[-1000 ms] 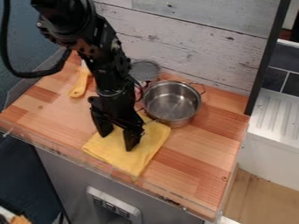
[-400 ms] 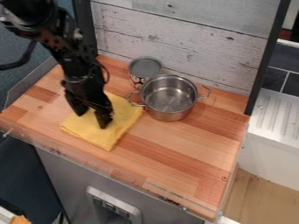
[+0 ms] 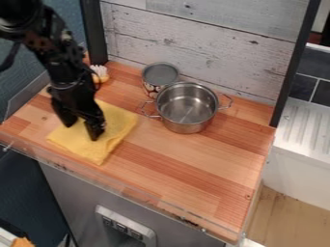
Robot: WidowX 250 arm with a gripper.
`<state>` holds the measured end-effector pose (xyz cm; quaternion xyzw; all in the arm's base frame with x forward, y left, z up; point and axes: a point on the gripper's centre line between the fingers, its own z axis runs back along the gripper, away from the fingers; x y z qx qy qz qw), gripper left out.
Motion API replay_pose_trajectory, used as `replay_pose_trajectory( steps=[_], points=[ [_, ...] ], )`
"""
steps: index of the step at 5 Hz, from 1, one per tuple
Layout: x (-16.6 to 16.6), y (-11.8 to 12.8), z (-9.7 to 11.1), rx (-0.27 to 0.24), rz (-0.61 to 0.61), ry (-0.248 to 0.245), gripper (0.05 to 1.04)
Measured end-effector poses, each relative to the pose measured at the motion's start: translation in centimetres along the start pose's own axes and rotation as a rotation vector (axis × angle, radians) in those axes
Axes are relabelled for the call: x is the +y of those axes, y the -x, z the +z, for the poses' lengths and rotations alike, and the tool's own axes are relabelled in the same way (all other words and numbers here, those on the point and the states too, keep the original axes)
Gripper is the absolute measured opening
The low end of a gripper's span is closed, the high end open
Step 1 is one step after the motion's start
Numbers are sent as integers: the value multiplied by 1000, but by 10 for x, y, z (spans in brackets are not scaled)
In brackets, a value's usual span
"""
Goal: Move the yellow cloth to the bottom left of the table
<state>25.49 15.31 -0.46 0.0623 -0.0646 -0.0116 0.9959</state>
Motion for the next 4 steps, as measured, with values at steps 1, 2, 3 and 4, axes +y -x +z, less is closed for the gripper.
replay_pose_trajectory(
  steps=[1, 2, 3, 4],
  points=[
    [-1, -2, 1, 6, -8, 34, 1001],
    [-6, -5, 15, 31, 6, 77, 1000],
    [-4, -17, 47, -9, 8, 65, 1000],
    [0, -15, 50, 21, 9, 51, 1000]
  ],
)
